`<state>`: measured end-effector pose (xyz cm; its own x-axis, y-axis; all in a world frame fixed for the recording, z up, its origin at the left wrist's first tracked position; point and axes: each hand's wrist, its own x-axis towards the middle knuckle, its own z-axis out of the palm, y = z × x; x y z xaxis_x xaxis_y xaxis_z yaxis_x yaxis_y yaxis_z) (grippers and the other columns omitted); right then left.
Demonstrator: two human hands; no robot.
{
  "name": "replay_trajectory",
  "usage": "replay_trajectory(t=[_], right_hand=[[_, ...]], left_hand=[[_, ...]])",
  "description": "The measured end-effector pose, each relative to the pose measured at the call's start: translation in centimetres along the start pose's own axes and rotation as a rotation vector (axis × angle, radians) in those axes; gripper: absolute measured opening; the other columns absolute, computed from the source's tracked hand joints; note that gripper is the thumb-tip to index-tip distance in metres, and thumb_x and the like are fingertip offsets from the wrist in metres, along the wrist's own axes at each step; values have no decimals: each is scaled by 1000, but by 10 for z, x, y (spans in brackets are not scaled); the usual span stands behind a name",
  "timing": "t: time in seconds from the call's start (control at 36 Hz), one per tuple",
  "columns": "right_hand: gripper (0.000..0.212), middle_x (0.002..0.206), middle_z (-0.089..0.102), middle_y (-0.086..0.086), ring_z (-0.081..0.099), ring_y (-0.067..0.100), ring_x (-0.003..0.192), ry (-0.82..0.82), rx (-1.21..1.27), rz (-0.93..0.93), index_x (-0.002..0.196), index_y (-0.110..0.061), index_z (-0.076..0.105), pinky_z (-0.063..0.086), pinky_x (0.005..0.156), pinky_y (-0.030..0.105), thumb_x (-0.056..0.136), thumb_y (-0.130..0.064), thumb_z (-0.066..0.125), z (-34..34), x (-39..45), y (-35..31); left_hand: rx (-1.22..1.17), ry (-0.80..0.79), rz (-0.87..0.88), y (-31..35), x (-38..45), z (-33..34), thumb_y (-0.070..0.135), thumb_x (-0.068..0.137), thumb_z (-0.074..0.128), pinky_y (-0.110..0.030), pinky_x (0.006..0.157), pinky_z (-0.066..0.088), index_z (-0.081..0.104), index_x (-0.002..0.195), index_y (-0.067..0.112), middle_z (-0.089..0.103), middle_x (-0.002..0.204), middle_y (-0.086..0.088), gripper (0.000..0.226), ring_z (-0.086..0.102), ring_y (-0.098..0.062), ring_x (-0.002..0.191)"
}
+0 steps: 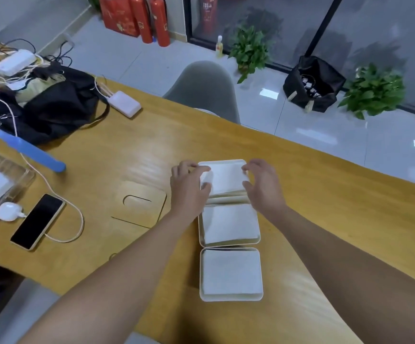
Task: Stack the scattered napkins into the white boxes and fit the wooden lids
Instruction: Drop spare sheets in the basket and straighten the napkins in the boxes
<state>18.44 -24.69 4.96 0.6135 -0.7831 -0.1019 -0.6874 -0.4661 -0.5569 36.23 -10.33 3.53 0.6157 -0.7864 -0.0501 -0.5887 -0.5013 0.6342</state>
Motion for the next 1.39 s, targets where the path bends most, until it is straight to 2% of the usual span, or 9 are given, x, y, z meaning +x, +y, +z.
replay_trajectory(t=[0.25, 0.36, 0.69, 0.81, 0.92, 1.08, 1.19, 1.31, 1.39], right_hand=[[48, 130, 60, -2, 58, 11, 91, -98, 133, -70, 139, -13, 64, 44, 83, 24, 94, -9, 80, 14, 9, -16], [49, 130, 58, 0, 55, 9, 89, -125, 80, -63, 135, -11, 64, 43, 81, 24, 90, -9, 81, 23, 9, -12], [43, 129, 56, 0, 61, 18, 92, -103, 12, -84, 127, -11, 64, 50, 81, 35, 88, -7, 82, 27, 4, -11], [49, 125, 60, -3, 63, 9, 92, -59, 190, 14, 134, -18, 66, 52, 86, 26, 89, -12, 84, 16, -2, -11], [45, 118, 66, -5, 65, 2, 91, -21, 340, 63, 132, -21, 68, 48, 76, 17, 90, -16, 84, -3, -21, -16], [44, 131, 68, -17, 69, -1, 91, -62, 553, 98, 134, -25, 69, 55, 72, 23, 93, -21, 84, -23, -64, -34], [41, 127, 70, -18, 70, 0, 90, -118, 633, 84, 132, -27, 70, 54, 76, 24, 94, -23, 84, -30, -108, -47], [37, 120, 73, -18, 75, 8, 91, -194, 680, 68, 129, -26, 70, 63, 83, 37, 94, -24, 84, -23, -147, -65], [36, 122, 72, -17, 75, 5, 89, -239, 648, 32, 130, -24, 70, 62, 85, 33, 96, -22, 82, -11, -171, -82]], left_hand=[[-78, -183, 119, 15, 16, 8, 24, 103, 70, -34, 93, 53, 63, 140, 24, 53, 127, 8, 38, 56, -16, 118], [3, -202, 126, 12, 18, 17, 29, 100, 74, -30, 88, 48, 64, 135, 22, 51, 127, 5, 36, 54, -16, 114], [108, -193, 140, 13, 21, 24, 32, 96, 77, -41, 87, 53, 63, 131, 18, 55, 126, 0, 41, 53, -23, 117], [-31, -212, 29, 16, 16, 16, 37, 98, 76, -35, 94, 53, 63, 140, 22, 54, 131, 3, 47, 57, -15, 114], [-178, -190, -8, 23, -2, 0, 35, 99, 76, -32, 101, 52, 65, 138, 24, 60, 128, 7, 42, 61, -10, 115], [-434, -166, -156, 39, -51, -30, 34, 100, 76, -20, 82, 50, 70, 128, 31, 69, 118, 13, 29, 67, -2, 103], [-487, -145, -172, 44, -99, -52, 31, 100, 76, -21, 85, 50, 71, 127, 30, 73, 111, 12, 27, 70, -1, 97], [-493, -96, -224, 33, -148, -75, 32, 99, 76, -22, 86, 52, 73, 125, 33, 75, 109, 16, 25, 70, -1, 99], [-495, -47, -262, 16, -181, -92, 36, 99, 75, -23, 81, 53, 74, 123, 38, 75, 111, 17, 24, 70, 0, 102]])
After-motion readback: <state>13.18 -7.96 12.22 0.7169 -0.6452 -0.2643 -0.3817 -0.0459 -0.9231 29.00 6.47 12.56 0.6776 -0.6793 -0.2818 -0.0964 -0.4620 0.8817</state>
